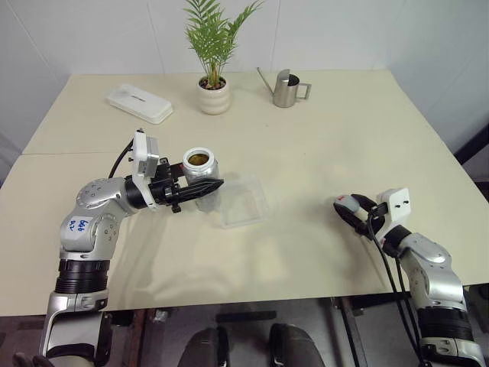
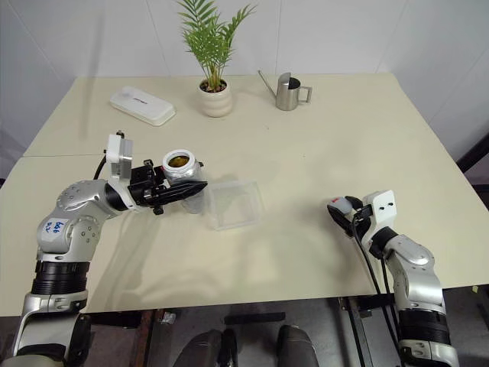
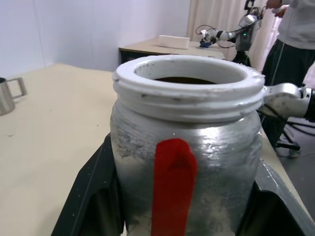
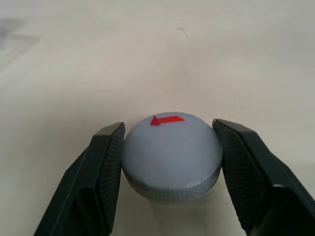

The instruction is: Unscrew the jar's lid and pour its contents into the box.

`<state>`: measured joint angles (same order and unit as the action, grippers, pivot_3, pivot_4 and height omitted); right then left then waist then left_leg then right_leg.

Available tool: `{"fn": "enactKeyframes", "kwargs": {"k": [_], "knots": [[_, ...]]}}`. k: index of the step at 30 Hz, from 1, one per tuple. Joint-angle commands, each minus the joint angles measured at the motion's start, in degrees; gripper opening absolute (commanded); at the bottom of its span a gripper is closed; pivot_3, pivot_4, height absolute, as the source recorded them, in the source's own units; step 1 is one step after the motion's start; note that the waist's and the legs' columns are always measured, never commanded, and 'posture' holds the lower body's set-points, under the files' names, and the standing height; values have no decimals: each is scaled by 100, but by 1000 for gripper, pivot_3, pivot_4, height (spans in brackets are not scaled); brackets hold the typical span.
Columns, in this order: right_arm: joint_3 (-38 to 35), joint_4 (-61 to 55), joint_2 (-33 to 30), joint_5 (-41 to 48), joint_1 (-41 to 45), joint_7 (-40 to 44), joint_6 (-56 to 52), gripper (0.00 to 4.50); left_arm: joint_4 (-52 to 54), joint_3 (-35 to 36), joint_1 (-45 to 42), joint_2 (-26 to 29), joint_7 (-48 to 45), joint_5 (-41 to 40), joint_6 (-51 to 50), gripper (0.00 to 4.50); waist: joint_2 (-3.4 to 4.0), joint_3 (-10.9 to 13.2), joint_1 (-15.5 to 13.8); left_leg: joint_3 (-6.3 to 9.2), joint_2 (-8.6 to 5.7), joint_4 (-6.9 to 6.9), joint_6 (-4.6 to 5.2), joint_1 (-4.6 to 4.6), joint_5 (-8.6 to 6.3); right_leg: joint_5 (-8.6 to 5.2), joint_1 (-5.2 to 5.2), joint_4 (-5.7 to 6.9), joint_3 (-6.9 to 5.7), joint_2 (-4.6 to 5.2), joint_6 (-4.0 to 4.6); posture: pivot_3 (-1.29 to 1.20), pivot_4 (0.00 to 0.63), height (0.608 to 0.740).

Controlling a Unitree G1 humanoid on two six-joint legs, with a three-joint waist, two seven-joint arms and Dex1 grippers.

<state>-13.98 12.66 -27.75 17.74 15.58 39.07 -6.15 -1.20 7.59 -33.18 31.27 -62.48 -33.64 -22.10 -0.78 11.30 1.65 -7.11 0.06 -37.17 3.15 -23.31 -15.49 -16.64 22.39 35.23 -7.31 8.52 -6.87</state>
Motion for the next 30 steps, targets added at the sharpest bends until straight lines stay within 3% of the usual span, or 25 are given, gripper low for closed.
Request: {"fn": "enactKeyframes", "kwargs": {"k": [1, 6, 18, 25, 30], "knots": [[-86, 73, 26, -24, 71, -158, 190, 2864, 11, 1, -193, 5, -80, -78, 46, 2028, 0, 0, -4, 0, 3, 2, -3, 2, 2, 1, 0, 1, 1, -1, 2, 0, 150, 740], [-145, -245, -80, 162, -9, -160, 21, 4474, -20, 10, -215, 69, -217, -70, 66, 2028, 0, 0, -13, 7, 5, 5, -10, 3, 6, -1, 1, 8, 9, -1, 7, 0, 150, 740], [350, -3251, -1515, 1726, 423, 1112, -2304, 4474, -259, -29, -346, 288, -203, 404, 590, 2028, 2, 1, -30, 17, 21, 5, -11, -1, -2, 2, -5, -17, 29, 9, 11, 0, 150, 740], [801, -3891, -1615, 1940, 812, 1287, -2704, 4474, -286, -295, -789, 319, 191, 915, 611, 2028, 1, 1, -167, 13, 15, -1, -5, -14, -7, 4, 3, -22, 10, 4, 11, 0, 150, 740], [974, -3851, -1512, 1705, 665, 1164, -2611, 4474, -276, -600, -911, 195, 1156, 1929, 1197, 2028, 0, 1, -221, 13, 4, -2, 3, -23, -10, 6, 4, -30, -20, 3, 6, 0, 150, 740]]}}
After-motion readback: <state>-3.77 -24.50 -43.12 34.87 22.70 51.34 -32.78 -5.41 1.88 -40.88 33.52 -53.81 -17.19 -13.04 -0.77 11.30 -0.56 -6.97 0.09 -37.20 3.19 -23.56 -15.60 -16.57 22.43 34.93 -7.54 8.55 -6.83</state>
